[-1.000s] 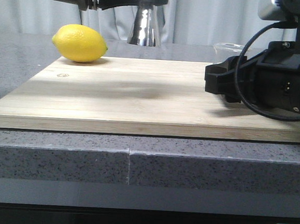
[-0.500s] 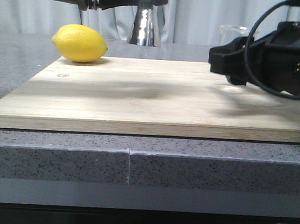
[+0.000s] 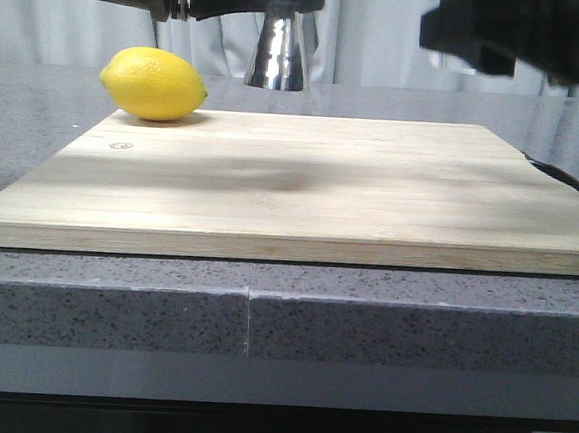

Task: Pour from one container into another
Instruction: 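Carry the beaker above the jigger and tilt it toward the jigger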

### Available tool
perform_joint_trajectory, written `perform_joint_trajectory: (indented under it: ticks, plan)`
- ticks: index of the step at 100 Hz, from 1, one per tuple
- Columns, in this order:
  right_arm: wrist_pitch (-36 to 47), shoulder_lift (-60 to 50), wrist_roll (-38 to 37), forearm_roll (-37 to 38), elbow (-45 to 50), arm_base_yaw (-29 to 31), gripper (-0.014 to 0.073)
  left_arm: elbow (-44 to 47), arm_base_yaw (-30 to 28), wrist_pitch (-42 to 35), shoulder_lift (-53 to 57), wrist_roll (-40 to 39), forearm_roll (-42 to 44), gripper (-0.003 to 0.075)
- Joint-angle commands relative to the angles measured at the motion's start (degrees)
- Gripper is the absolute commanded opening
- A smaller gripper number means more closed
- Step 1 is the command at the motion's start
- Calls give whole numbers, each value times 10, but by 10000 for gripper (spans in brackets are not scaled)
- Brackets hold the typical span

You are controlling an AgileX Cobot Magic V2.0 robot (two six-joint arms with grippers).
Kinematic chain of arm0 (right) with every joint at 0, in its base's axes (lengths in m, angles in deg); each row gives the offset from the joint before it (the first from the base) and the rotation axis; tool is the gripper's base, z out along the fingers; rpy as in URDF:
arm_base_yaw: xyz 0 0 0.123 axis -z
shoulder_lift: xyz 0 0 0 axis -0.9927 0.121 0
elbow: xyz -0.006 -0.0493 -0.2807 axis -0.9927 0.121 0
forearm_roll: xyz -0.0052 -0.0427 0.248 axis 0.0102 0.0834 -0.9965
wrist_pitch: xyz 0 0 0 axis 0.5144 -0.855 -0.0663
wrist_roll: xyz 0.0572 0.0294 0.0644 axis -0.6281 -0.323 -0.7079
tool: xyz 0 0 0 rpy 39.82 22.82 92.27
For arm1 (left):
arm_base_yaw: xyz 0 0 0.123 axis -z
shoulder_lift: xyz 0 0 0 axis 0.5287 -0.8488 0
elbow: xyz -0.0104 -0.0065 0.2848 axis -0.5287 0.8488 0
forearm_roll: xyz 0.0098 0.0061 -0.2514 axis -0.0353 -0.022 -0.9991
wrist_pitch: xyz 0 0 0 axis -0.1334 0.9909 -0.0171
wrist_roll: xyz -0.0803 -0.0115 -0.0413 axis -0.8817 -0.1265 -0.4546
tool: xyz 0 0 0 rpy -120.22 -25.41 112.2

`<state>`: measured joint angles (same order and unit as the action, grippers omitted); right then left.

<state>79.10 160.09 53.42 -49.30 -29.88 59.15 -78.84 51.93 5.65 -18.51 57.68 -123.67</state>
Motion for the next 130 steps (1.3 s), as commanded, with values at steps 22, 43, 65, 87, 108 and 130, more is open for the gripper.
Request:
perform_joint_trajectory:
  ticks: [22,43,65,87,108,130]
  plan:
    - [-122,-61,4,51,-138,1,247,-17,5,63,29,0,-38,-19]
    - [-197,-61,4,86,-214,-2,247,-17,21,63,29,0,-38,-19]
    - [-236,-61,4,113,-255,-5,247,-17,23,63,29,0,-38,-19]
    - [-288,-61,4,172,-282,-52,247,-17,23,63,29,0,-38,-19]
    - [-294,-61,4,203,-289,-75,247,-17,23,63,29,0,-38,-19]
    - [-304,-61,4,233,-289,-75,247,-17,23,63,29,0,-38,-19]
